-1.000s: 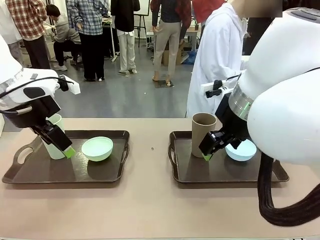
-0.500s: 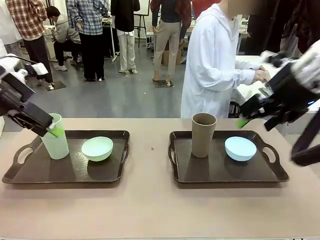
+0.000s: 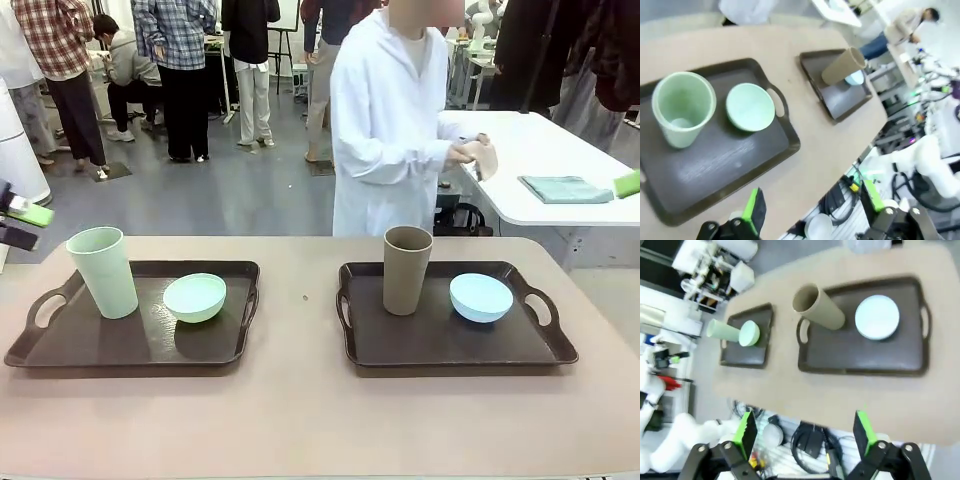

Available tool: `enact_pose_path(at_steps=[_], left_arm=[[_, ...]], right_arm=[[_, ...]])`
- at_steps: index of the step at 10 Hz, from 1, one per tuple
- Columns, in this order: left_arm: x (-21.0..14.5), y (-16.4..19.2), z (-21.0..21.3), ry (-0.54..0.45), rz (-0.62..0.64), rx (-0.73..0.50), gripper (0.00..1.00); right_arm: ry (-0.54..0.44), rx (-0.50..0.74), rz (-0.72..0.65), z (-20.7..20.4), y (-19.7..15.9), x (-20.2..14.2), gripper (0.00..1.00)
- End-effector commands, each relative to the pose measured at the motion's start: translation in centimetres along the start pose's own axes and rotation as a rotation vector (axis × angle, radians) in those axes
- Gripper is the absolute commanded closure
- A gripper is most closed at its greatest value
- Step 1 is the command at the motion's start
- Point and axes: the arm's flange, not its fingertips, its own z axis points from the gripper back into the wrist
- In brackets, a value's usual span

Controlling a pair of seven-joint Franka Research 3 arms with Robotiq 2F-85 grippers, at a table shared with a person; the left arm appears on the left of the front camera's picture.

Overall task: Set up a tray with a mat and arrange the tableware.
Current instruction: Pick up the Picnic Bowl and Reusable plastic cup from the Handle tray in front of the human's position and hold them in the air.

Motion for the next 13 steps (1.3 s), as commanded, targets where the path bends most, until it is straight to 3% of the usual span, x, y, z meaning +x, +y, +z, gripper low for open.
enact_pose_path(at_steps=[1, 2, 3, 4, 6, 7, 9, 11, 13], left_arm=[[-2.2, 1.0, 1.3, -0.056, 0.03, -0.019, 0.0], [-2.2, 1.4, 1.4, -0.046, 0.038, -0.007, 0.0], [-2.5, 0.7, 0.7, 0.011, -0.008, 0.081, 0.0], [-1.2, 1.5, 2.3, -0.039, 0.052, 0.003, 0.0], [-1.2, 1.5, 2.3, -0.039, 0.052, 0.003, 0.0], [-1.4, 1.4, 2.3, -0.029, 0.054, 0.027, 0.0], [-0.9, 2.9, 1.9, -0.006, 0.11, -0.098, 0.0], [-0.9, 5.5, 1.9, 0.0, 0.194, -0.214, 0.0], [-0.8, 8.0, 1.4, -0.014, 0.259, -0.257, 0.0]], right_arm=[[0.107, 0.035, -0.076, -6.2, -7.0, -7.7, 0.0], [0.142, 0.014, -0.134, -6.9, -8.6, -7.4, 0.0], [0.155, -0.133, -0.072, -7.9, -8.4, -6.6, 0.0], [0.093, 0.046, -0.094, 0.9, -4.6, -1.8, 0.0], [0.093, 0.046, -0.094, 0.9, -4.6, -1.8, 0.0], [0.114, 0.006, -0.116, 0.4, -6.3, -1.5, 0.0], [0.19, 0.303, -0.271, 0.7, -9.9, 0.4, 0.0], [0.2, 0.422, -0.346, 1.3, -13.5, 0.0, 0.0], [0.209, 0.455, -0.449, 0.2, -16.2, 0.1, 0.0]])
